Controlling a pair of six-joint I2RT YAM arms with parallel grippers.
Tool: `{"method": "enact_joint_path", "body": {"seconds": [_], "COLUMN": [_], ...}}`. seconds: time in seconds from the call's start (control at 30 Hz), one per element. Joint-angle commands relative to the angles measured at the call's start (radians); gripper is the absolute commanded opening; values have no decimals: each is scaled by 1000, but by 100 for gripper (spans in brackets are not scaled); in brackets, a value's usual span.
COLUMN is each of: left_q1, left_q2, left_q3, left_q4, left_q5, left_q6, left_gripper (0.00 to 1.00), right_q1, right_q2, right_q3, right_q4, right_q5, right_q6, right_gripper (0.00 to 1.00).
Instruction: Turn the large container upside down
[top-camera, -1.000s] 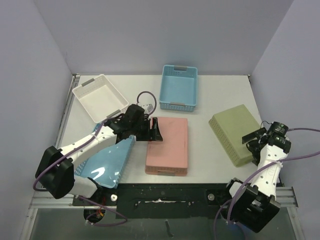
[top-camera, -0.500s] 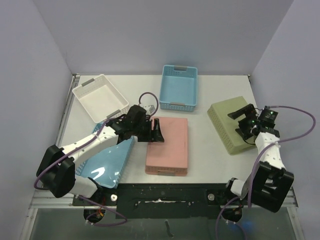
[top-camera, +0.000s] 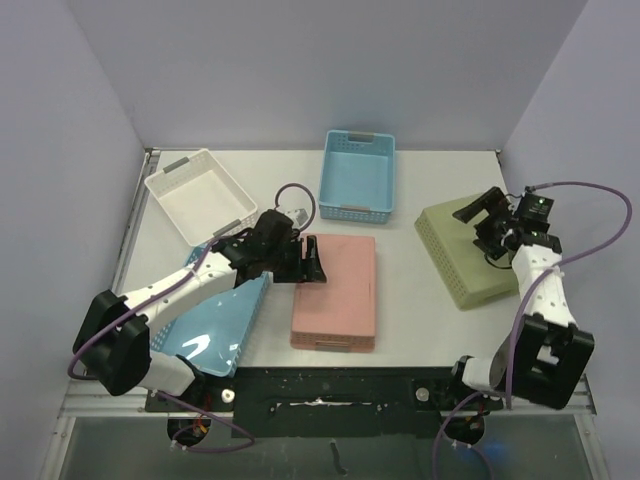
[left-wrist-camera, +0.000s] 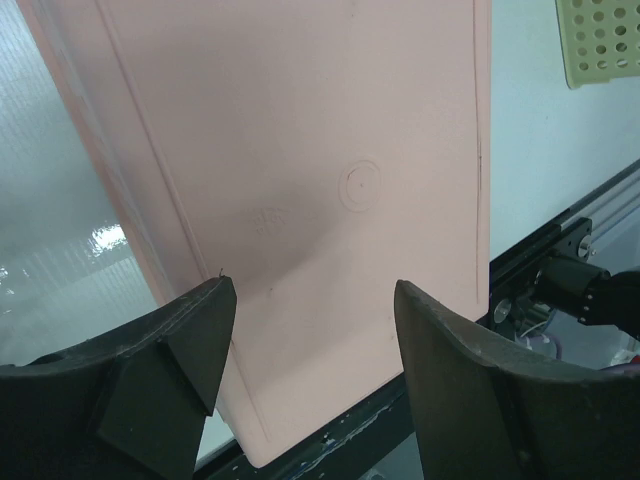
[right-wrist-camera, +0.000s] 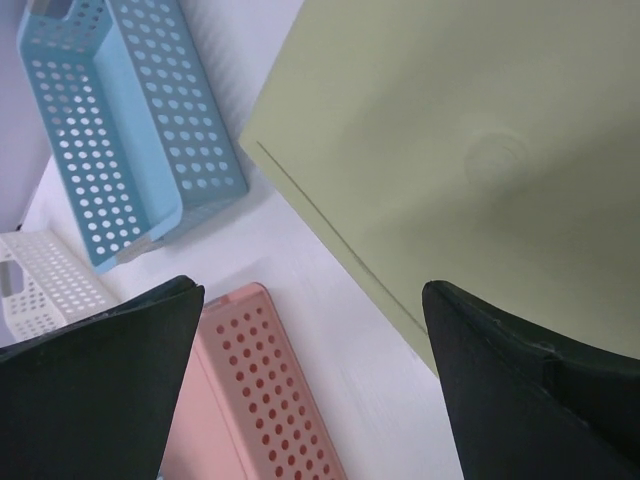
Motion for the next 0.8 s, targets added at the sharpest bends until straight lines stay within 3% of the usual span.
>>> {"method": "enact_joint_path", "body": {"seconds": [0.0,0.13,0.33,0.43,0.57,0.77], "left_q1": [1,20,67,85,84,82], "left_q2": [-52,-85,-106,-121,-153,-103], "left_q3": [80,110,115,88,12,9], "left_q4": [-6,-30,-91,-87,-8,22], "left_q5": [-60,-85,-140,-172,-164,-110], "left_q6": [8,21,35,36,23,40], "left_gripper": [64,64,65,67,68,67], "right_q1": [-7,-27,-87,-97,-91,-7], "right_q2": [-243,-405,-445,-386,-318,-50], "right_q3": [-58,-162,-292,-312,-335,-163], "right_q4": [-237,-376,-340,-239,52,250], "right_q5": [259,438,386,233,39,-4], "right_q6": [-57,-4,26,14,45,103], "right_gripper": [97,98,98,98,98,98]}}
